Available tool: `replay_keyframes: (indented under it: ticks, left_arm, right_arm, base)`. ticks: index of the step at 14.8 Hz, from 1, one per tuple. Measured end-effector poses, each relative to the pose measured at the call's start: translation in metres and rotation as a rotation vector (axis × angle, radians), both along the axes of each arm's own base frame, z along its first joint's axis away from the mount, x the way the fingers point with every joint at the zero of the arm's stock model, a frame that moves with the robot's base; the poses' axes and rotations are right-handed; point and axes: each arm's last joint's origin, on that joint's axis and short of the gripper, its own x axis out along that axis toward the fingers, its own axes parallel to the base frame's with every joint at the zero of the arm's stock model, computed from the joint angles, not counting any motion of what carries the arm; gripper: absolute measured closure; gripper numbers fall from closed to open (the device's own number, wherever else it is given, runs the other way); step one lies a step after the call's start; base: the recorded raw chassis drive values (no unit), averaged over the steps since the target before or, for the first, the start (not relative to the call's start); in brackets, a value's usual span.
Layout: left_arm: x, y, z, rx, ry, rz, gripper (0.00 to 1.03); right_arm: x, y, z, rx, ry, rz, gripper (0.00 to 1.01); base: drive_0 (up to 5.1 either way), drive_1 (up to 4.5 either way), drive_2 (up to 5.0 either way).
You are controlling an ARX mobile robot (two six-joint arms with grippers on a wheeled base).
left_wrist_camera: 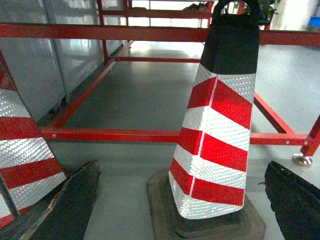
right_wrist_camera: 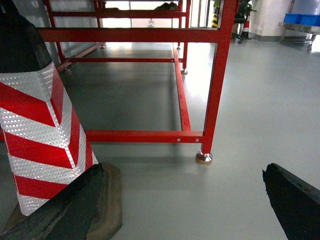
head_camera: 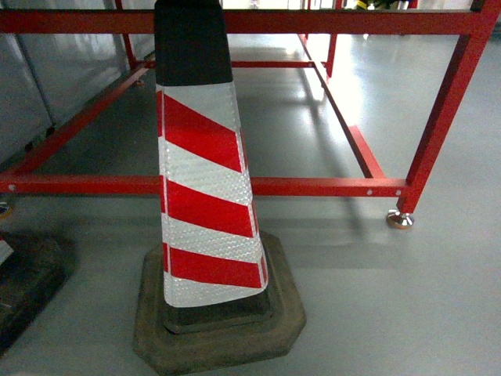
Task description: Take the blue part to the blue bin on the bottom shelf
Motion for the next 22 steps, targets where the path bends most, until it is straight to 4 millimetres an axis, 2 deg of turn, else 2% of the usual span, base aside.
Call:
replay_keyframes:
  ticks: [22]
  left_arm:
    - [0.0000, 0.0000, 0.0000, 0.000, 0.000, 0.000, 0.05]
  right_arm:
    - [0.0000, 0.0000, 0.0000, 0.000, 0.000, 0.000, 0.03]
  base:
    - [0.0, 0.00, 0.0]
